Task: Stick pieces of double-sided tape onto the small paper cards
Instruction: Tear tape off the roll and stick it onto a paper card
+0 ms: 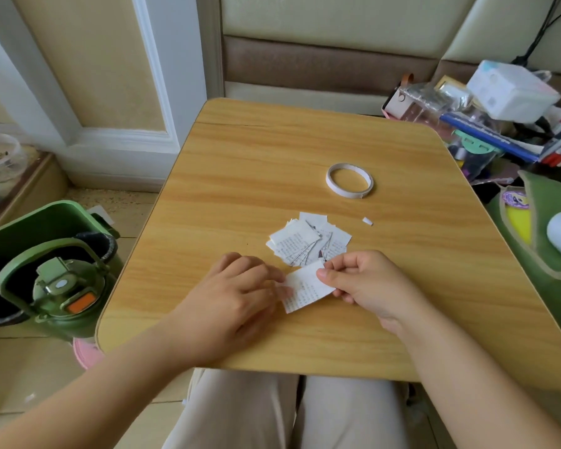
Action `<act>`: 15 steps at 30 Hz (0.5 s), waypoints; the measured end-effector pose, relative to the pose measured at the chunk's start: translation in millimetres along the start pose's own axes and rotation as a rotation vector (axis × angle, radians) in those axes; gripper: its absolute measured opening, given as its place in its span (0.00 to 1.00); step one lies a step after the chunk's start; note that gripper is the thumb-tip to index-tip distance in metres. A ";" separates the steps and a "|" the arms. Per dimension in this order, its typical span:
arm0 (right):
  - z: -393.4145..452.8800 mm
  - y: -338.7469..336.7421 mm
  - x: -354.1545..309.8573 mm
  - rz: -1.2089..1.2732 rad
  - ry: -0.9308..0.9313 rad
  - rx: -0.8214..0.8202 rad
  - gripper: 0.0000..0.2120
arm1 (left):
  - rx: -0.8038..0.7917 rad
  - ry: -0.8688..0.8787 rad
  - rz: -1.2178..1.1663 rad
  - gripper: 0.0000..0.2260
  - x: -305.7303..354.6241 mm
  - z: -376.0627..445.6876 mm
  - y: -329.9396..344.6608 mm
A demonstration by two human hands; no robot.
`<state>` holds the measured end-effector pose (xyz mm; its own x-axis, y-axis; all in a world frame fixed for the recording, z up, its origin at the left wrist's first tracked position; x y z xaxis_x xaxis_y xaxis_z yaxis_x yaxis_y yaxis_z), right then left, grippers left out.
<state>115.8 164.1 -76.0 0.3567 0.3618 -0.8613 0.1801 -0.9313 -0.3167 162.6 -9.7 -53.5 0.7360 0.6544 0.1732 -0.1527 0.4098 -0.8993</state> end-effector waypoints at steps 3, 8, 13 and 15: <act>-2.6 1.9 0.7 -0.036 -0.033 0.049 0.04 | -0.012 0.001 0.021 0.13 1.6 -3.1 5.8; -6.8 1.6 -2.8 -0.226 -0.125 0.106 0.06 | -0.041 0.007 0.060 0.14 3.8 -4.6 9.6; -14.2 -4.2 -9.1 -0.382 -0.332 0.259 0.05 | -0.080 0.013 0.107 0.16 5.5 -3.6 12.9; -25.8 -2.4 -21.8 -0.472 -0.566 0.268 0.06 | -0.082 0.025 0.126 0.16 6.4 -2.1 12.3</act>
<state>131.2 159.5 -46.2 -0.2370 0.7122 -0.6608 -0.0566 -0.6891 -0.7224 166.8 -1.8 -64.3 0.7310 0.6807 0.0476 -0.1913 0.2714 -0.9433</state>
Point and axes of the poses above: each hand's wrist, its own z-axis towards the middle knuckle, its own y-axis out of the palm, x = y × z, the point moved 7 cm from there along z, towards the middle knuckle, and after that the axes turned 1 degree about -y, right-handed, at the moved point
